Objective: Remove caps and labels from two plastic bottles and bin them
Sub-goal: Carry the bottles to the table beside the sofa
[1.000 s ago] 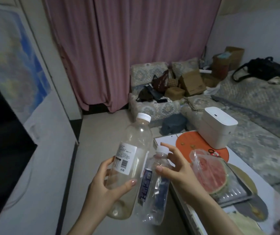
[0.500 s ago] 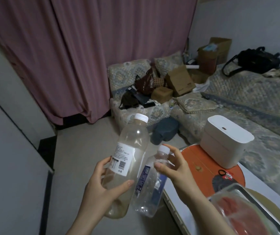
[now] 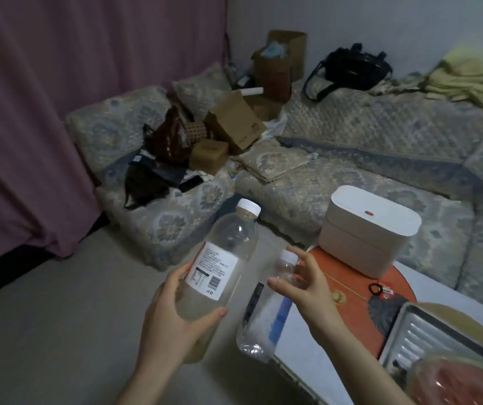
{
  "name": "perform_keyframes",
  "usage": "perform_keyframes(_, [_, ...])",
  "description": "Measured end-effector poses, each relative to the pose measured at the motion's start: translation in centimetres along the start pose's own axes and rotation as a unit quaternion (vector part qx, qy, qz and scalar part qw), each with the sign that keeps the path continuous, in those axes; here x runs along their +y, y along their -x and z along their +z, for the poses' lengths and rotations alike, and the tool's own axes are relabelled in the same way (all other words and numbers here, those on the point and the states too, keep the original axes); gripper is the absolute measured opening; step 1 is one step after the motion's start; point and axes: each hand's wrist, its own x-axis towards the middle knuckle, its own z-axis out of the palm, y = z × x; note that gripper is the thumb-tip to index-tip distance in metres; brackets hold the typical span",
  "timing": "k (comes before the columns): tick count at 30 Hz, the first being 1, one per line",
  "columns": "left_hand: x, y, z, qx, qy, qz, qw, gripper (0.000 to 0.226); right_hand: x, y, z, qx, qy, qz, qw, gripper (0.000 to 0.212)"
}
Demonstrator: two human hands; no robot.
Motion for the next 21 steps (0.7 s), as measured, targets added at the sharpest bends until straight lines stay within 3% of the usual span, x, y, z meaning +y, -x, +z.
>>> perform_keyframes(7, [-2.1,-13.8,-1.5,-0.152,-0.033,0.070,0.985,0.081,1.9,-5.3,3.9,0.203,-0.035,0.009,0.978,0.057])
perform_keyframes(14, [-1.9,-24.9,3.7,-0.294,-0.023,0.141,0.945,0.081,4.1,-10.5,3.4,0.365,-0.070,0.043,0.928,0.060])
perform_keyframes(21, [-0.6,-37.7,8.2,-0.381,-0.056,0.191,0.903,0.079,6.3,-18.8,2.3,0.496,-0.093,0.047,0.862,0.060])
